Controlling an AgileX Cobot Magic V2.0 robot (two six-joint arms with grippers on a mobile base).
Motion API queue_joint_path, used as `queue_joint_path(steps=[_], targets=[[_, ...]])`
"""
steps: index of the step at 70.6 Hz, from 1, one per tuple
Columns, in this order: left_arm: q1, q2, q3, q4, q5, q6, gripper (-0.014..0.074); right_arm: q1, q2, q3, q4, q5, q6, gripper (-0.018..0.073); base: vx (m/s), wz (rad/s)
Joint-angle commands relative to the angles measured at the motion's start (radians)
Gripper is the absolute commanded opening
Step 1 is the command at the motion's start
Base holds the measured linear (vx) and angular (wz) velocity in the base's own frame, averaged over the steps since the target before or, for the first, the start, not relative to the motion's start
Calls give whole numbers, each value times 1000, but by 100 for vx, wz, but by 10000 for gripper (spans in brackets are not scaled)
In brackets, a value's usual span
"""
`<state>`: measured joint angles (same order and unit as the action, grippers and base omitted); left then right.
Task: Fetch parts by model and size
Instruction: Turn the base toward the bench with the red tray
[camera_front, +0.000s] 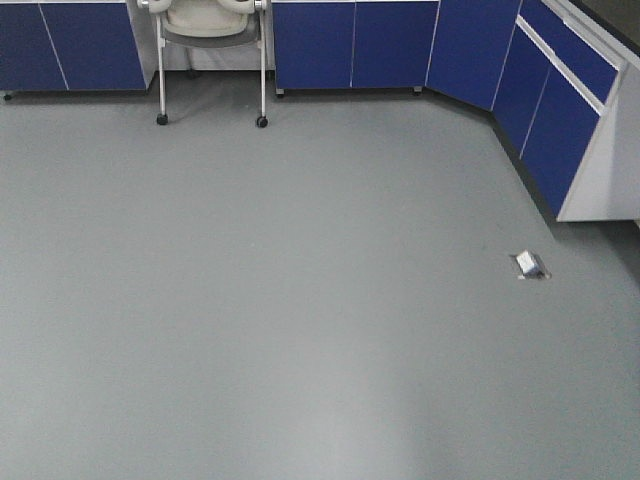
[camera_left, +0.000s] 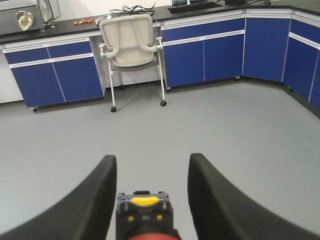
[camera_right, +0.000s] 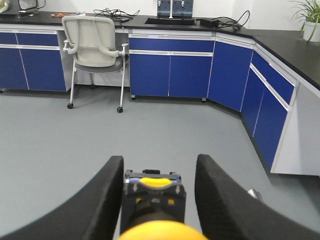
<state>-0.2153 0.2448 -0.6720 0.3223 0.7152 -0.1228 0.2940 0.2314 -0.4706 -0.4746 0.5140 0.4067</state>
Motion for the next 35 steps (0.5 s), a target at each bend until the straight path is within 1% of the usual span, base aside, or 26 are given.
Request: queue_joint_path(steps=[1, 35], targets=[[-1, 14, -22, 11, -78, -3, -6, -6, 12, -27, -26, -76, -7, -2, 69, 0], [-1, 14, -22, 10, -79, -3, -6, -6, 12, -27, -26, -75, -7, -2, 68, 2]])
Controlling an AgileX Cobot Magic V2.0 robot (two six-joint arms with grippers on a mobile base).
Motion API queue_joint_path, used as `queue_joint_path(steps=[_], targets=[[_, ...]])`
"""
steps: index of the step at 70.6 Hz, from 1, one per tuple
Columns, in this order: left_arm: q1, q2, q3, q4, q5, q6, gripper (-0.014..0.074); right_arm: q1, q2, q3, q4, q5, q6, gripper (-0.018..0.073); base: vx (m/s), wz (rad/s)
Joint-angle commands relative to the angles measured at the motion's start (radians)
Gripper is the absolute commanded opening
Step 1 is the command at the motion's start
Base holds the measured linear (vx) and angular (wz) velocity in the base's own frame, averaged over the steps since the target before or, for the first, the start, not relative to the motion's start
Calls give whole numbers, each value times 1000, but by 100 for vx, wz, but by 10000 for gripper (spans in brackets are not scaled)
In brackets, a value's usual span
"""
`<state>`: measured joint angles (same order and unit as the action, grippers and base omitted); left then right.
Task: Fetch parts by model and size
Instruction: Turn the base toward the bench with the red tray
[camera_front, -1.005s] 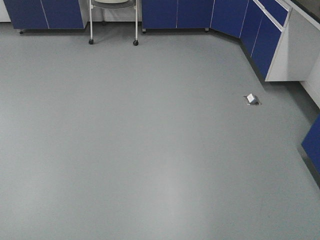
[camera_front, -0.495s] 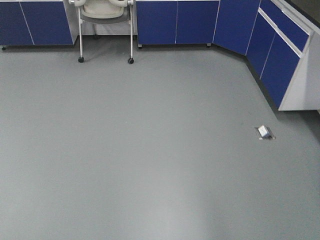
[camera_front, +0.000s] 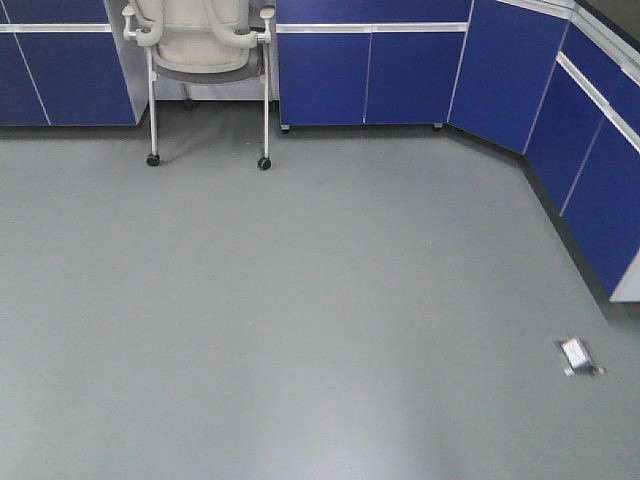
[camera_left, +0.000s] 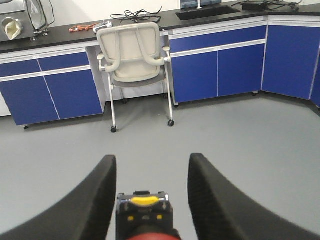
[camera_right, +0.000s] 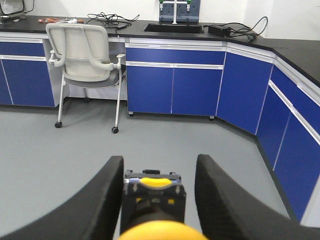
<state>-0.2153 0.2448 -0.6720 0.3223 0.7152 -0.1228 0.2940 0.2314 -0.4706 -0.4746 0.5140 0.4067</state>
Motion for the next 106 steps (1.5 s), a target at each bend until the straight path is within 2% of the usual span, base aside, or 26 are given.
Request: queue_joint_path(steps=[1, 54, 106], targets=[[-1, 14, -22, 10, -78, -3, -6, -6, 12, -27, -26, -75, -7, -2, 66, 6], [-1, 14, -22, 10, -78, -3, -6, -6, 12, -27, -26, -75, -7, -2, 57, -1], [-1, 14, -22, 10, -78, -3, -6, -6, 12, -27, -26, -75, -7, -2, 37, -12]])
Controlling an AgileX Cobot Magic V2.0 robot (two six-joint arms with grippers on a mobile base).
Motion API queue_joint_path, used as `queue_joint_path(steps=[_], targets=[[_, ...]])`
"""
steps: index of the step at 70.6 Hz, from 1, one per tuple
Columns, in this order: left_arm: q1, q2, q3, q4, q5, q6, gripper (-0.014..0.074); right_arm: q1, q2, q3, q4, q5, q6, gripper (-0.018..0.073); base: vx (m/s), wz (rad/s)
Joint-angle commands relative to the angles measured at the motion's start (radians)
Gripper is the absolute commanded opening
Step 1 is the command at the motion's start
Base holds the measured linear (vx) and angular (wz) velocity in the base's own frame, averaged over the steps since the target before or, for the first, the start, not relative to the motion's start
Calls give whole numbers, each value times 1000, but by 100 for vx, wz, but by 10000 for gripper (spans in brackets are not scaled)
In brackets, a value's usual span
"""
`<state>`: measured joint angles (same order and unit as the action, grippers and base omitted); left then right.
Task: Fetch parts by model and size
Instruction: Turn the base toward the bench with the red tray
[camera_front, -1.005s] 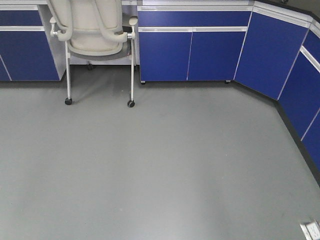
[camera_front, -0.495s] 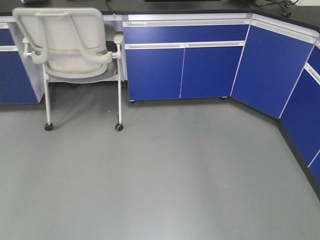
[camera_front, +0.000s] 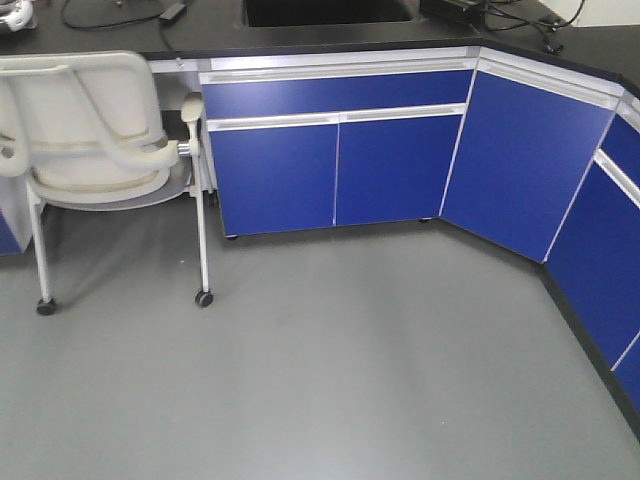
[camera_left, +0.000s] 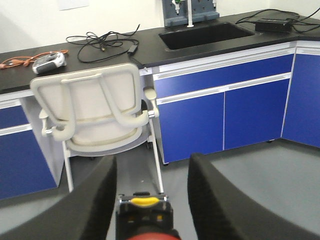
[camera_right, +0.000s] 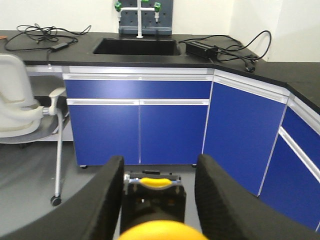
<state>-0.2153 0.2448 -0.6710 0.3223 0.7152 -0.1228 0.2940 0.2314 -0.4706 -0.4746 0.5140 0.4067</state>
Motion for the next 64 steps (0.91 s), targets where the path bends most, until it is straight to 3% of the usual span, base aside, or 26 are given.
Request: queue_joint_path(steps=[1, 27, 64], targets=[[-1, 14, -23, 10, -78, -3, -6, -6, 12, -27, -26, -75, -7, -2, 30, -17], [-1, 14, -23, 10, -78, -3, -6, -6, 12, -27, -26, -75, -7, -2, 27, -35], [-1, 14, -23, 10, -78, -3, -6, -6, 12, -27, -26, -74, -7, -2, 15, -73]])
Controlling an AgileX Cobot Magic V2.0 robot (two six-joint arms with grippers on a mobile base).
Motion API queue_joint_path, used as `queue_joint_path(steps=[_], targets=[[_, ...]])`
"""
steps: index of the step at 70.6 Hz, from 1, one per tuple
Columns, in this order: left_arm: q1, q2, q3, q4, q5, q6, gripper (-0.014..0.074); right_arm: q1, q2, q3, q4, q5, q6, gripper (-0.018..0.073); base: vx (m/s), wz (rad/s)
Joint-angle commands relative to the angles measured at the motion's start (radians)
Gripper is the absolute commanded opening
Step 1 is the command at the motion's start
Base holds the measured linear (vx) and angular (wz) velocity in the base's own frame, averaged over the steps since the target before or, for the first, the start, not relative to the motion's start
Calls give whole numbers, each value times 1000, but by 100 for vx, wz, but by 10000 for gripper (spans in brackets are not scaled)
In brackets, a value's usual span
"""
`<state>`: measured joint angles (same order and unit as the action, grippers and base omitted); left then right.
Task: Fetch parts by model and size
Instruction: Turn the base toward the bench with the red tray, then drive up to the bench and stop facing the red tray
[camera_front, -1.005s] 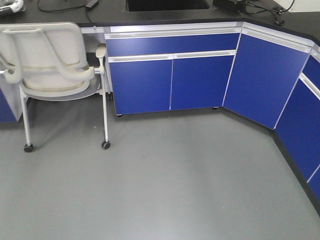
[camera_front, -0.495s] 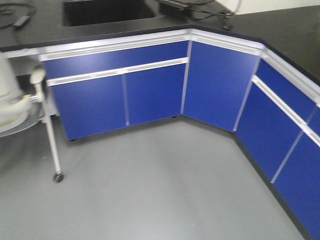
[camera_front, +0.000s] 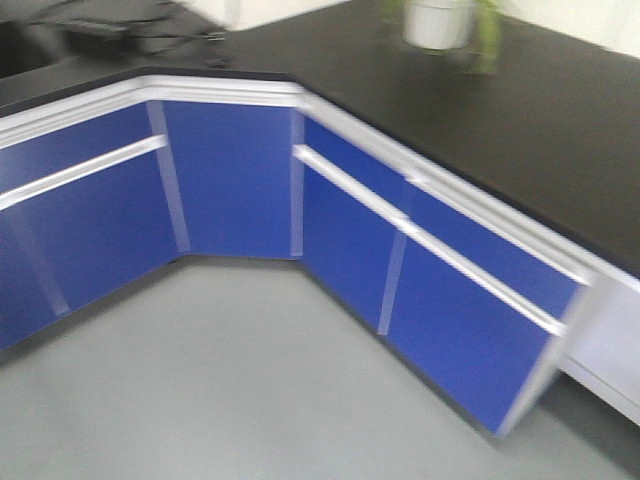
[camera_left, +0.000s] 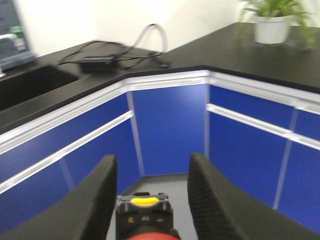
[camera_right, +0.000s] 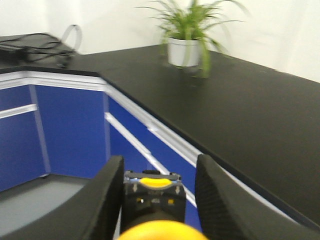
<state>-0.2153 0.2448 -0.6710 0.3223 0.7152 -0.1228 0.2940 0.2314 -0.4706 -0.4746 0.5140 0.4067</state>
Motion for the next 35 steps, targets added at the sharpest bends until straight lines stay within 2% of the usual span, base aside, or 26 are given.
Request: queue_joint_path(steps=[1, 35], targets=[[-1, 14, -23, 10, -78, -3, -6, -6, 12, -27, -26, -74, -7, -2, 7, -86], [-1, 14, -23, 10, -78, -3, -6, -6, 12, -27, -26, -75, -7, -2, 4, -90]])
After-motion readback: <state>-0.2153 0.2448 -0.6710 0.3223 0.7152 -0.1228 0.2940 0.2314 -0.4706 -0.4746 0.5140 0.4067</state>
